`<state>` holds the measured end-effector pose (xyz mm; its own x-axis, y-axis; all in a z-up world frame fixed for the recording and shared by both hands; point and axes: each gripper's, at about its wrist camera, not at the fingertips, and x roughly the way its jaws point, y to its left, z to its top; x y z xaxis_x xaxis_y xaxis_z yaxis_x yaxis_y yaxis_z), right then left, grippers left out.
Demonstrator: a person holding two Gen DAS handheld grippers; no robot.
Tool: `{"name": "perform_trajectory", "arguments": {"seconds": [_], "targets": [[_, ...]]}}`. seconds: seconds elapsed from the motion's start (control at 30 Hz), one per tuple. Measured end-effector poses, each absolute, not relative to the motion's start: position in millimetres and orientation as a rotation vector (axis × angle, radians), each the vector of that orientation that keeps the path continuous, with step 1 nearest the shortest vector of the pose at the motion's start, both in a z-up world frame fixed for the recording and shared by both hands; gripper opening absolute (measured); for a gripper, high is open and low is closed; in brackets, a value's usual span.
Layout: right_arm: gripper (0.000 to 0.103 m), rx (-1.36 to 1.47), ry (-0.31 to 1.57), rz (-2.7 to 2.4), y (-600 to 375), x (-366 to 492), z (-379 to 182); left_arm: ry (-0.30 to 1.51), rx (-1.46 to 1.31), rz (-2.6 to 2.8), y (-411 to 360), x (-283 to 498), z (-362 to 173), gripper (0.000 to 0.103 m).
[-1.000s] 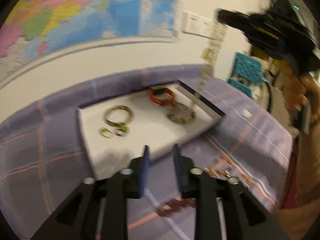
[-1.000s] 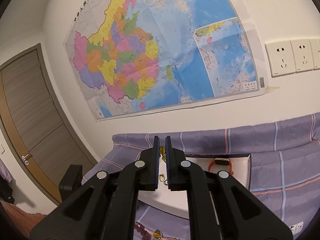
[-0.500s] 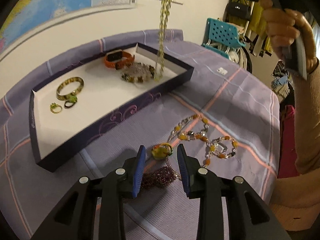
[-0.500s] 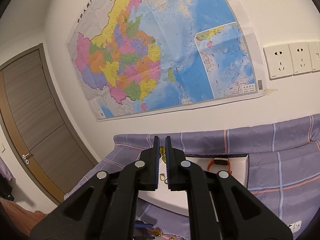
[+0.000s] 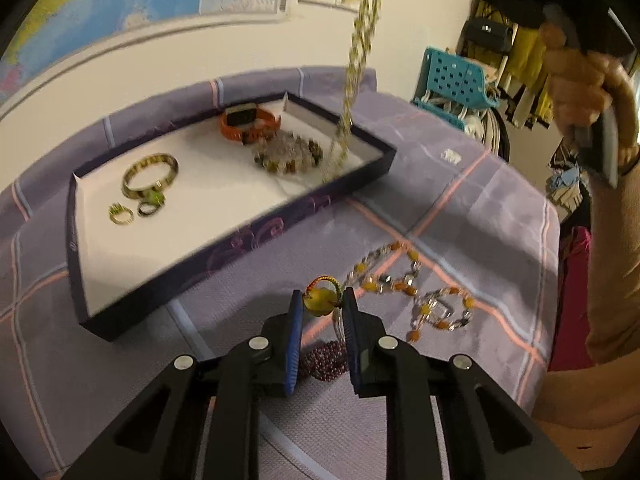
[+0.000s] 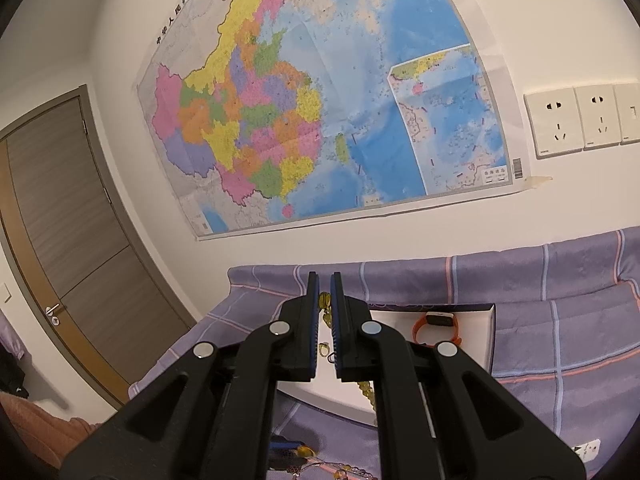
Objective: Organize jewelry
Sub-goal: 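Carry the necklace over the tray with the right tool while the left tool carries the ring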
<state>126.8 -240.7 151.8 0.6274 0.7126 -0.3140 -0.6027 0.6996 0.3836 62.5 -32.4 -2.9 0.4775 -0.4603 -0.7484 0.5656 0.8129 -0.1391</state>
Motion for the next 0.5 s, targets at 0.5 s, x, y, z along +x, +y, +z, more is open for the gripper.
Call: {"name": "perform_trajectory", "arguments": {"seconds": [0.5], "targets": [[0.006,0.265,0.486,0.766,-238,144,151,0.765,0.058,-0.489,-2,98,44,0.018]]}}
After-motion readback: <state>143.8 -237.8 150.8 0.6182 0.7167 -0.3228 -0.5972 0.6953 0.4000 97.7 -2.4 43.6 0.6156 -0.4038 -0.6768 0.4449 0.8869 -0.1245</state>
